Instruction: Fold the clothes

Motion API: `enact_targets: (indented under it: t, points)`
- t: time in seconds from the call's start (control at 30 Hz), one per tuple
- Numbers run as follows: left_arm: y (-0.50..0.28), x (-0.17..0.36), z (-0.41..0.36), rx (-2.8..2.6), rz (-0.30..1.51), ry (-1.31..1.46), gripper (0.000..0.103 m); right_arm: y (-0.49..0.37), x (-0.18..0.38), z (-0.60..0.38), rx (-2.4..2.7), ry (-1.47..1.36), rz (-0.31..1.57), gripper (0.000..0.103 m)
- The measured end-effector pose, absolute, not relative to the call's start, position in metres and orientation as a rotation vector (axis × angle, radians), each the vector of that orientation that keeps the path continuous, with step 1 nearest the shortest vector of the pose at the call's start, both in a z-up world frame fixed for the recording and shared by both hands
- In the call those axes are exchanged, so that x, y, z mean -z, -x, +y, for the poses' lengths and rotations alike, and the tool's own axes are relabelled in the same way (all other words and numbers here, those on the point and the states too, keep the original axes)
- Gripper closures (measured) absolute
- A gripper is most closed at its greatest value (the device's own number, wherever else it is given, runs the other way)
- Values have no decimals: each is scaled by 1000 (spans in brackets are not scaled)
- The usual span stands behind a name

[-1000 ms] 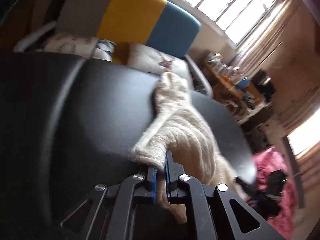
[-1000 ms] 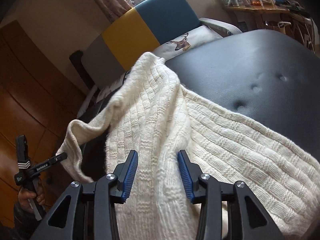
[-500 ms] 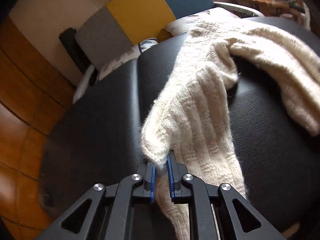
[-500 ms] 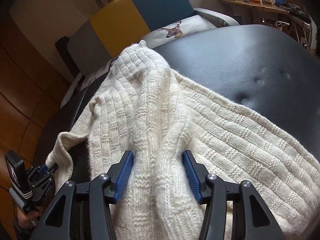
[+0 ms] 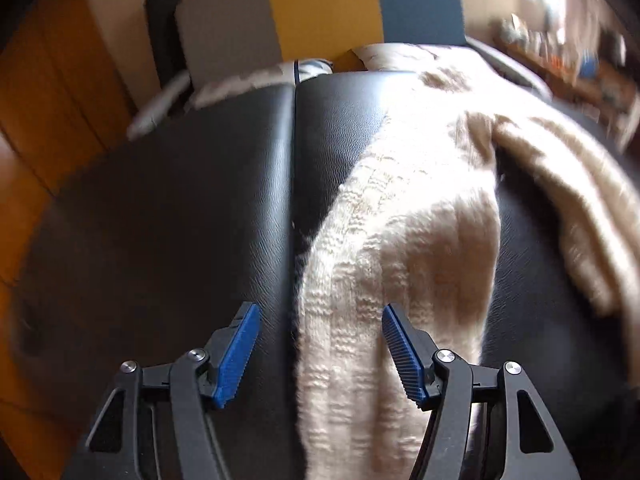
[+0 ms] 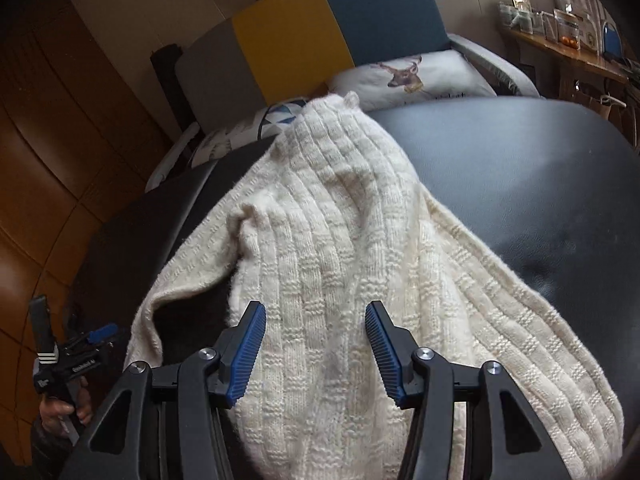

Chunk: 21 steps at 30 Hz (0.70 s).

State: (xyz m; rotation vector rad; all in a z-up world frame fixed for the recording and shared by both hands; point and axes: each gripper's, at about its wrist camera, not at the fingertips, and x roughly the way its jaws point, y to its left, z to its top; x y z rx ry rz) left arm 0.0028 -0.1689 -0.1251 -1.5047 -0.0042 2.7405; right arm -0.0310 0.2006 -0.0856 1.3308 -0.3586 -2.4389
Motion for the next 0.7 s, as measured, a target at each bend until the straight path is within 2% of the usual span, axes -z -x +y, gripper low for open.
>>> enact_targets:
  t: [0.07,0.13,0.5,0.53,0.57,0.6,0.7]
  points:
    - [-3,121,-188,-2737,-124,1500,38,35,106,198,2430,-1374,-362,49]
    - [-3,116,-199,-2756,-142,1472,38,34,117,199,2435,-1350,-388,49]
    - [19,136,-166,-2697,34,1497,38,22,127,220,2411,-1183,-498,49]
    - [20,136,-160,-2701,59,1485,43,22,126,220,2409,-1185,-498,49]
    - [19,137,-155,-2706,77,1468,55,23,126,220,2404,-1189,-504,49]
    - [21,135,-153,-2691,53,1467,92,24,126,220,2399,-1194,-510,49]
    - [30,117,-171,-2754,-60,1435,93,27,126,223,2381,-1206,-539,49]
